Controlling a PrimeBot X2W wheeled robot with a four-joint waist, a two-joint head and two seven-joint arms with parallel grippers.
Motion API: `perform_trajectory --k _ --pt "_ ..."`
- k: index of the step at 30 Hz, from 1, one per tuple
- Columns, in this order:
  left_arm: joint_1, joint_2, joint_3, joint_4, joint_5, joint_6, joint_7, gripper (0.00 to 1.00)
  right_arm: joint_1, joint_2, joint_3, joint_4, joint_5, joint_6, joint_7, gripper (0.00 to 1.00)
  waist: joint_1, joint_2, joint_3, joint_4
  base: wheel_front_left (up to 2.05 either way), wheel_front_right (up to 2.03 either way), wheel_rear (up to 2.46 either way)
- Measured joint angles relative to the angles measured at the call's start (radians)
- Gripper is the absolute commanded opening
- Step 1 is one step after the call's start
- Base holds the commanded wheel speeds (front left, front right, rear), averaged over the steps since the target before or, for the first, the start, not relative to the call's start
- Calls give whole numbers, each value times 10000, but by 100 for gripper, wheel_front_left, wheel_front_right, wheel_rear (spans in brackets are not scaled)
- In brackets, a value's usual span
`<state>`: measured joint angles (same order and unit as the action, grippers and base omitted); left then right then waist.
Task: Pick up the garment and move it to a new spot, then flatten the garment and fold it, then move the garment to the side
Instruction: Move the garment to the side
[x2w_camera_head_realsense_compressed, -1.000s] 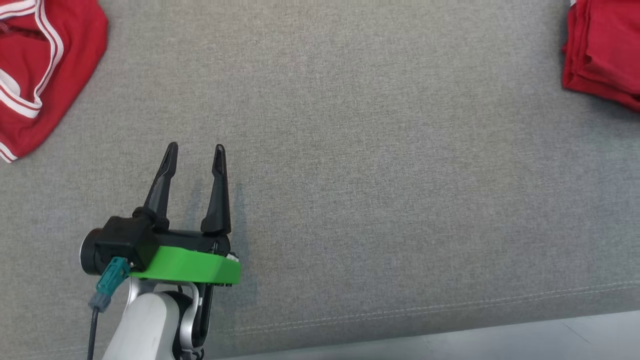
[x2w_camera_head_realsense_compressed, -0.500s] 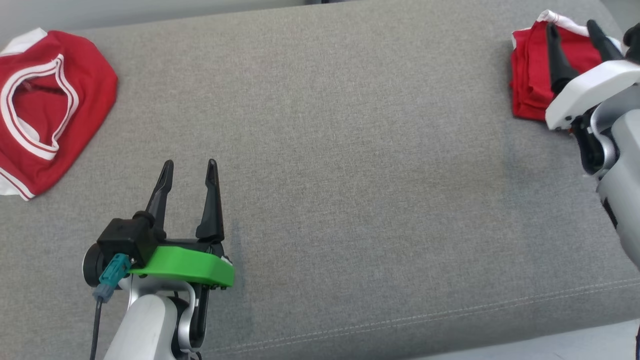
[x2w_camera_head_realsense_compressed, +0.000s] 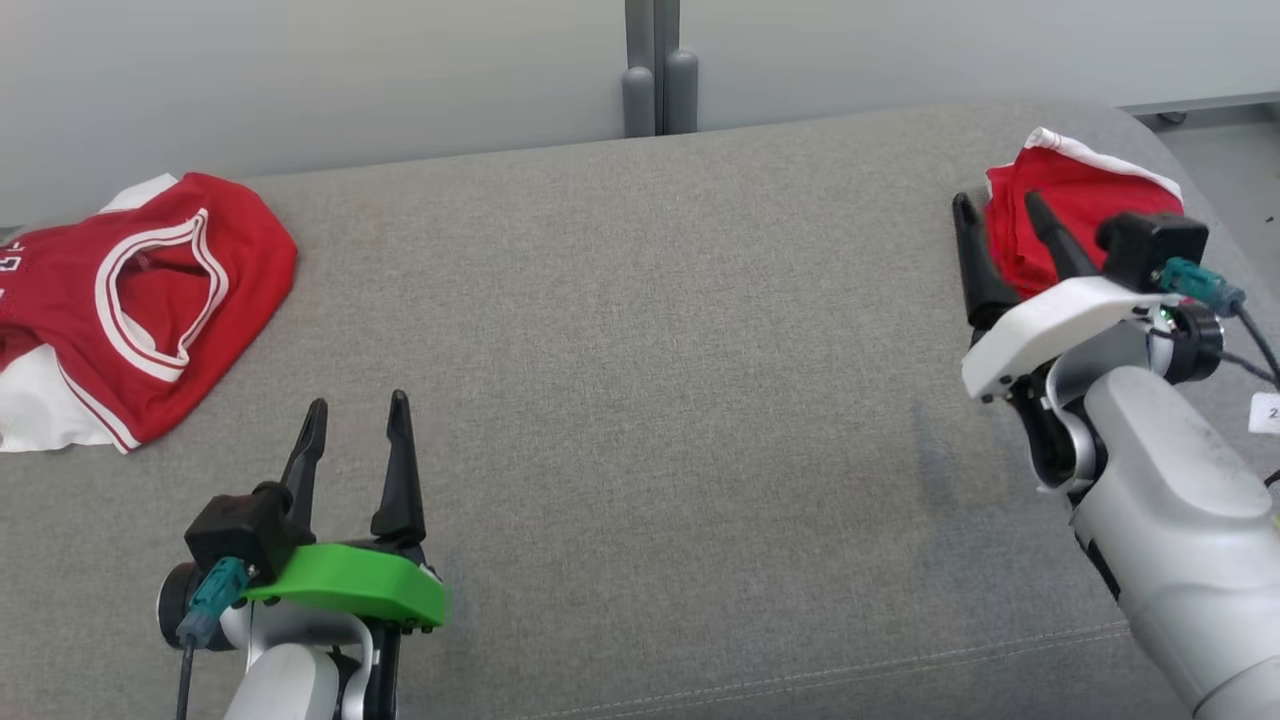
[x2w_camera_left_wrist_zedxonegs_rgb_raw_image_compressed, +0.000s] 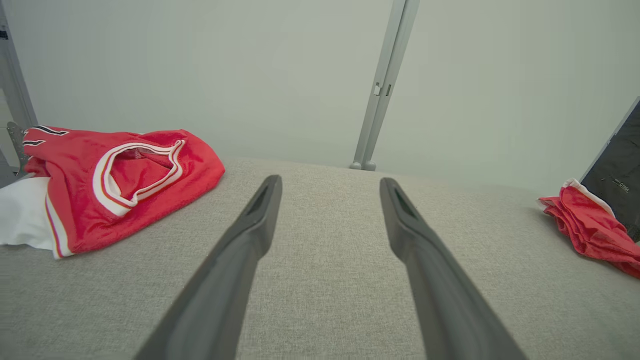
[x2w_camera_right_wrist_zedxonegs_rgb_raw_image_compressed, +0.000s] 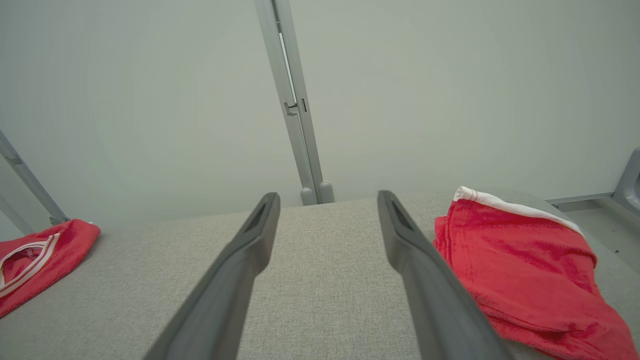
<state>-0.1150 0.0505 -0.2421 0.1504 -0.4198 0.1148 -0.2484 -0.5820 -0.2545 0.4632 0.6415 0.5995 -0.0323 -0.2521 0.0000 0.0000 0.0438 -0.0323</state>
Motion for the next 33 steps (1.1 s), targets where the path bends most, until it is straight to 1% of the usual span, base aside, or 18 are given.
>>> perform_trajectory --k 2,6,12,14,16,23,26,33 --pt "150 0 121 21 -50 2 -2 100 354 115 4 -330 -138 -136 0 100 0 0 -166 16 0 0 0" --pt "449 -2 257 17 -148 4 -2 100 1052 339 96 -988 -541 -251 0 100 0 0 -393 14 0 0 0" --pt "658 -8 470 10 -173 12 -2 100 2025 583 81 -1718 -815 -499 0 100 0 0 -502 -77 0 0 0" --pt "711 -19 531 -17 -173 12 -4 100 2248 629 79 -1910 -959 -502 0 100 0 0 -523 -128 0 0 0" --pt "850 -21 520 -23 -173 13 -4 100 2605 629 0 -2213 -1139 -644 0 100 0 0 -554 -173 0 0 0" --pt "1032 -21 579 -36 -174 13 -4 100 3228 736 -209 -2780 -1281 -752 0 100 0 0 -591 -231 0 0 0" --pt "1193 -21 673 -63 -174 13 -4 100 3619 846 -305 -3066 -1363 -765 0 100 0 0 -617 -278 0 0 0" --pt "1319 -21 736 -151 -173 13 -4 100 4074 876 -336 -3444 -1661 -769 0 100 0 0 -640 -353 0 0 0"
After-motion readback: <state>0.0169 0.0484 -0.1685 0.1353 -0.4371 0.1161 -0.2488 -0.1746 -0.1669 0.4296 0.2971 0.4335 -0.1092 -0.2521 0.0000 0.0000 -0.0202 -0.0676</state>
